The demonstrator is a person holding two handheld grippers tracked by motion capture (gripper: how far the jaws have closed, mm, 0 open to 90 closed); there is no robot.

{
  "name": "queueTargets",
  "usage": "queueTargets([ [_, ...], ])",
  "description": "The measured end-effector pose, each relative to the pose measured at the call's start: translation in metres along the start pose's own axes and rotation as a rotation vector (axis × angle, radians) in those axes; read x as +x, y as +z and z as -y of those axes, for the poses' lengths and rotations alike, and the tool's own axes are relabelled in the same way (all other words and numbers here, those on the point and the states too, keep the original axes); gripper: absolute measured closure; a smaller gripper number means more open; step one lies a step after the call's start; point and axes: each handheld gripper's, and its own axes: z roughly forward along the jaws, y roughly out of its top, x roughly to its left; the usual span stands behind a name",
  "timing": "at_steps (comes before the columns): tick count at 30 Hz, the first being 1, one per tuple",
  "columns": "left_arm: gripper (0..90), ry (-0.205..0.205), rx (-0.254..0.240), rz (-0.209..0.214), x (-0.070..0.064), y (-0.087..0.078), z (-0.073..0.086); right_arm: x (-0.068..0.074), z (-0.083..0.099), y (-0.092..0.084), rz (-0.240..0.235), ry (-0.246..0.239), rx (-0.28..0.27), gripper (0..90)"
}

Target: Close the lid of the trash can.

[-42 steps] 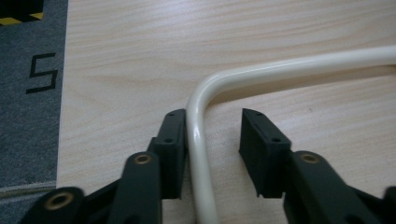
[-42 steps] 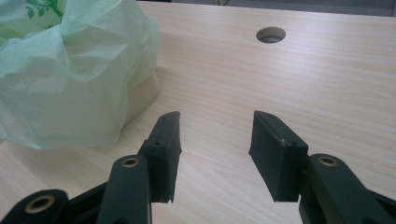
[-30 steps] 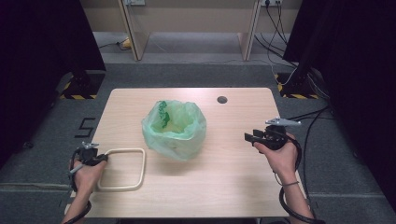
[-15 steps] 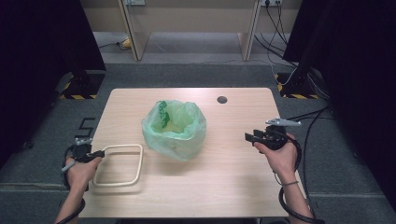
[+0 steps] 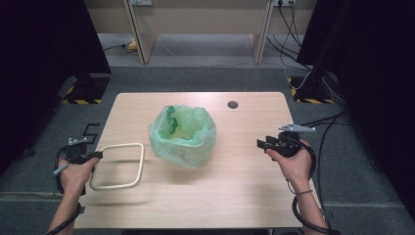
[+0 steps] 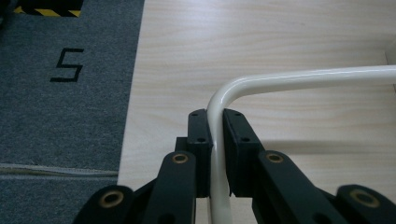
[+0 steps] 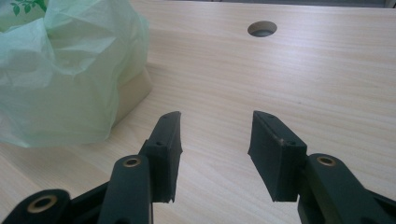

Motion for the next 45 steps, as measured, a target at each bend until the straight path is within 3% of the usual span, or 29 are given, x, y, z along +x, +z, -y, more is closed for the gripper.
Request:
queueTargets([
  [13,81.4,-0.010,-0.029,0.012,0.003,-0.014,-0.028,-0.001,0.002,0.003,0.002,0.003,0.011,53.4],
  [16,81.4,-0.029,-0.036,0.023,0.002,-0.017,-0.035,-0.001,0.002,0.002,0.003,0.005,0.010,53.4],
  [36,81.4,-0.060,-0.057,0.061,-0.009,-0.022,-0.063,-0.002,0.003,0.006,0.002,0.008,0.007,53.7],
  [45,81.4,-0.037,-0.064,0.077,-0.020,-0.021,-0.073,-0.001,0.003,0.007,0.000,0.010,0.005,53.8],
])
